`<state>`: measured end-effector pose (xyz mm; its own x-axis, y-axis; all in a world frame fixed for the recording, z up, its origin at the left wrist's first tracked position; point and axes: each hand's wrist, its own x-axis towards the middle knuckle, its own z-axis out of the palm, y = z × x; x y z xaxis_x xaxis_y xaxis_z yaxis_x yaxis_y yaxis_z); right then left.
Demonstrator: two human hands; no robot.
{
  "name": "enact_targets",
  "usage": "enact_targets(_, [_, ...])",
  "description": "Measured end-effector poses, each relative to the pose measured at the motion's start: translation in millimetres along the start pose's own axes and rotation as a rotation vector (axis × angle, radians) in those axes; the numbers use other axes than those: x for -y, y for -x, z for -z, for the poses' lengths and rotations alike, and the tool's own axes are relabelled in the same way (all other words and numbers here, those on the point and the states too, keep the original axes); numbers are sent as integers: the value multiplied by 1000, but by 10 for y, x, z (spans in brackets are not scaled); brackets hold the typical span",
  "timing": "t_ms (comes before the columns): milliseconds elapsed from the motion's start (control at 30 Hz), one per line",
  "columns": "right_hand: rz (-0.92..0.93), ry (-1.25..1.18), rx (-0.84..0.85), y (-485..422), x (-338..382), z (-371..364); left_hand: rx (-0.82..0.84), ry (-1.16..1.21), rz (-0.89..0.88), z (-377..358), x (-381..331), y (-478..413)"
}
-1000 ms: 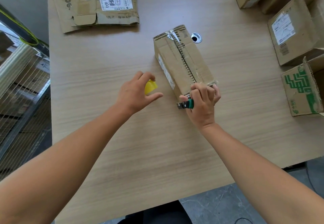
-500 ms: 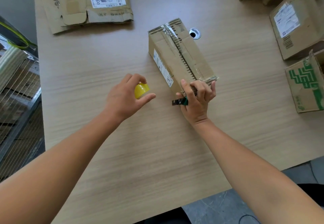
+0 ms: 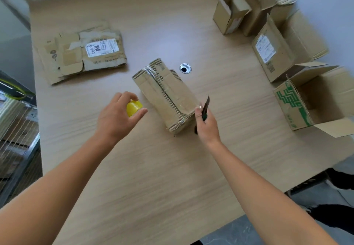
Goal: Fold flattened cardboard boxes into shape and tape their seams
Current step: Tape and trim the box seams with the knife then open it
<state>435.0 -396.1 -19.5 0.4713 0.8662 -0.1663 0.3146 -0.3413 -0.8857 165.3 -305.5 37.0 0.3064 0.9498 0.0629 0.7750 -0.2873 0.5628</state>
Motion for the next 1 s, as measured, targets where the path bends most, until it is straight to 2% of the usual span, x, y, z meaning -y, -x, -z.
enact_targets(100, [-112,-69,-56,-29,-57,-162,12,-52,31,2,-59,-149])
enact_targets(200, [27,32,-134,-78,-85,-162,39,-136,48,51,-61,-304])
enact_targets(267, [123,73,-52,-199,-111,-79,44,-166,67,128,-24,-413])
enact_targets(367, [126,127,194,-363,-138,98,21,-192,86,273,85,-650])
enact_targets(400, [137,128,212,-389,-152,137,16,-211,85,312,121,-758])
enact_targets(533, [369,247,-33,-365,-140,104,47,-321,106,354,186,-1268])
enact_targets(600, [397,221,12,-317,-134,38,96,-353,92,309,172,-1472])
enact_targets(733, [261,133,200,-386,-61,53,266,-355,31,163,197,-1685])
enact_targets(800, [328,296,205,-493,28,125,293,-304,51,127,277,-1699])
enact_targets(867, [406,513,57,-579,194,194,305,-238,90,121,345,-1658])
enact_targets(933, [481,589,-105,-497,444,138,333,-208,125,102,342,-1533])
enact_targets(1000, [473,641,-20,-300,680,-54,346,-186,154,40,275,-1286])
